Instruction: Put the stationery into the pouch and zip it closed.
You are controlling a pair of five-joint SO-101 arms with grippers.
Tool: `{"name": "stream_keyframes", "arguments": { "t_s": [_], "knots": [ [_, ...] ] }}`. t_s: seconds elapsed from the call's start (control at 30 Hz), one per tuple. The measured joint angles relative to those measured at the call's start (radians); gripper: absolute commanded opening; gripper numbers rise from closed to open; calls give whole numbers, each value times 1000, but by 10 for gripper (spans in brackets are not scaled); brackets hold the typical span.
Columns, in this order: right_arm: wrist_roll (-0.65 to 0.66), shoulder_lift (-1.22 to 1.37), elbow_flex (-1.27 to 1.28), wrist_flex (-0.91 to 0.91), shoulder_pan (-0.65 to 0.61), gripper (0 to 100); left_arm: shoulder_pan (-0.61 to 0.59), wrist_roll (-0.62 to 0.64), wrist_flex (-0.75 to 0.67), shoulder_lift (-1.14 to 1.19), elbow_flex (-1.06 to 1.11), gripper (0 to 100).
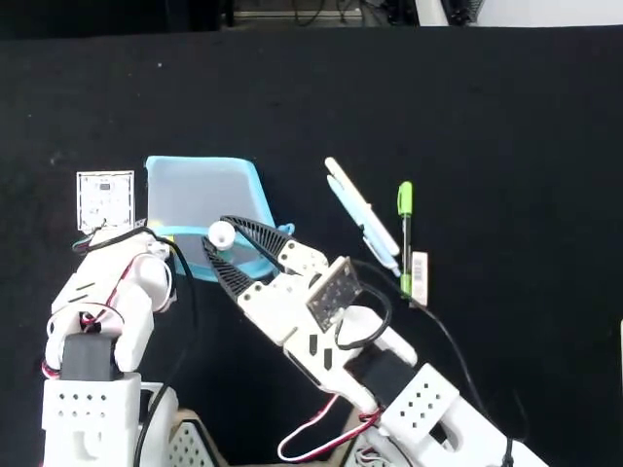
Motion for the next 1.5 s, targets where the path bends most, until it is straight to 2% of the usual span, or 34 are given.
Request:
{"name": "stream_keyframes", "arguments": {
  "t_s": [0.2,0.47,0.57,0.9,1.27,1.5],
  "knots": [
    [0,0,-25,58,0,13,0,0,0,0,0,30],
    [0,0,-219,425,0,12,0,0,0,0,0,30],
    [0,0,-258,502,0,12,0,0,0,0,0,30],
    [3,0,-270,532,0,11,0,0,0,0,0,30],
    [141,11,-321,674,8,11,0,0,0,0,0,30],
    [189,14,-321,686,8,11,0,2,0,0,0,30]
  ]
}}
